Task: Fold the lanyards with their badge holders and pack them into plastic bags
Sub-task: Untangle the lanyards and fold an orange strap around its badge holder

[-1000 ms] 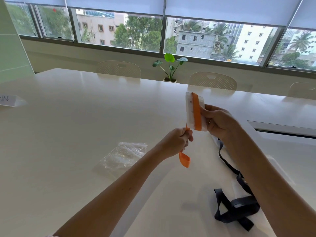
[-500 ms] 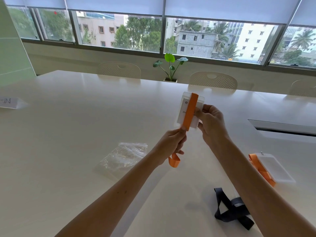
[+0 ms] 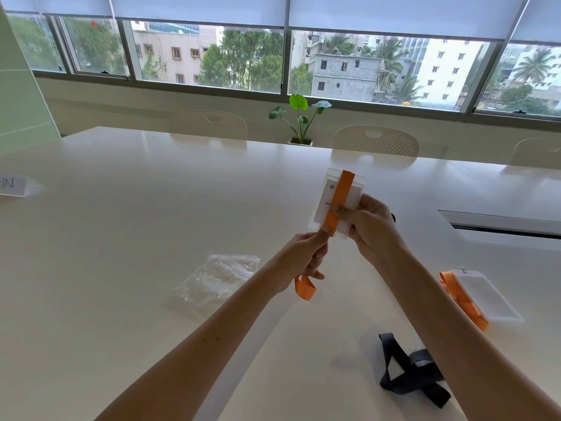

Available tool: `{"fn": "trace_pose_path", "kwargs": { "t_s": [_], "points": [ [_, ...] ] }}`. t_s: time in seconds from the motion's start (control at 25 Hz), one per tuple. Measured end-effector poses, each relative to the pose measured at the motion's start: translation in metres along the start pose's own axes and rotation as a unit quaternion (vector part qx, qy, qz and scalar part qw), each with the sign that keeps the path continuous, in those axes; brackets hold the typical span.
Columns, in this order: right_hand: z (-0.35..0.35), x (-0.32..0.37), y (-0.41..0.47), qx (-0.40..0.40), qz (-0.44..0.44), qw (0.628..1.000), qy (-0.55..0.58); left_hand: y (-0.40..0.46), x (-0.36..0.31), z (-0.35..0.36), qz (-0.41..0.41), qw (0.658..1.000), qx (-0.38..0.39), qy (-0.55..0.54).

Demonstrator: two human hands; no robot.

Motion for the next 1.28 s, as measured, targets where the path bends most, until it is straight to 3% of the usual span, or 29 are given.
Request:
{"fn": "trace_pose_path", "kwargs": {
  "t_s": [0.12,0.24,0.48,0.64,0.76,0.92,1.08,1.28],
  "points": [
    [-0.003,0.001,0.004,-0.026,-0.010,1.000,0.011,-0.005,0.005,0.002,-0.013,0.999,0.045,-0.026],
    [-0.009,0.009,0.008,-0.052,-0.024,0.998,0.002,-0.008,0.014,-0.003,-0.036,0.999,0.026,0.021],
    [-0.020,0.017,0.011,-0.090,-0.040,0.995,0.027,-0.012,0.021,-0.011,-0.052,0.998,-0.045,-0.002],
    [-0.025,0.024,0.012,-0.109,-0.039,0.992,0.057,-0.017,0.022,-0.011,-0.050,0.985,-0.018,-0.165],
    [-0.030,0.029,0.014,-0.113,-0.042,0.991,0.063,-0.023,0.024,-0.010,-0.075,0.950,0.010,-0.302],
    [-0.037,0.031,0.015,-0.126,-0.050,0.989,0.054,-0.027,0.023,-0.012,-0.047,0.910,-0.022,-0.412],
    [-0.038,0.025,0.013,-0.132,-0.044,0.989,0.048,-0.027,0.016,-0.016,0.031,0.880,-0.057,-0.471],
    [-0.034,0.023,0.010,-0.124,-0.049,0.989,0.060,-0.025,0.017,-0.019,-0.016,0.882,-0.131,-0.453]
  ]
}}
Point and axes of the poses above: each hand's wrist, its own y-axis towards the middle knuckle, its own z-axis out of the palm, x = y × z, the point moved 4 cm from there along y, towards the middle knuckle, and after that the axes turned 15 degrees about y, right-handed, at the moved point
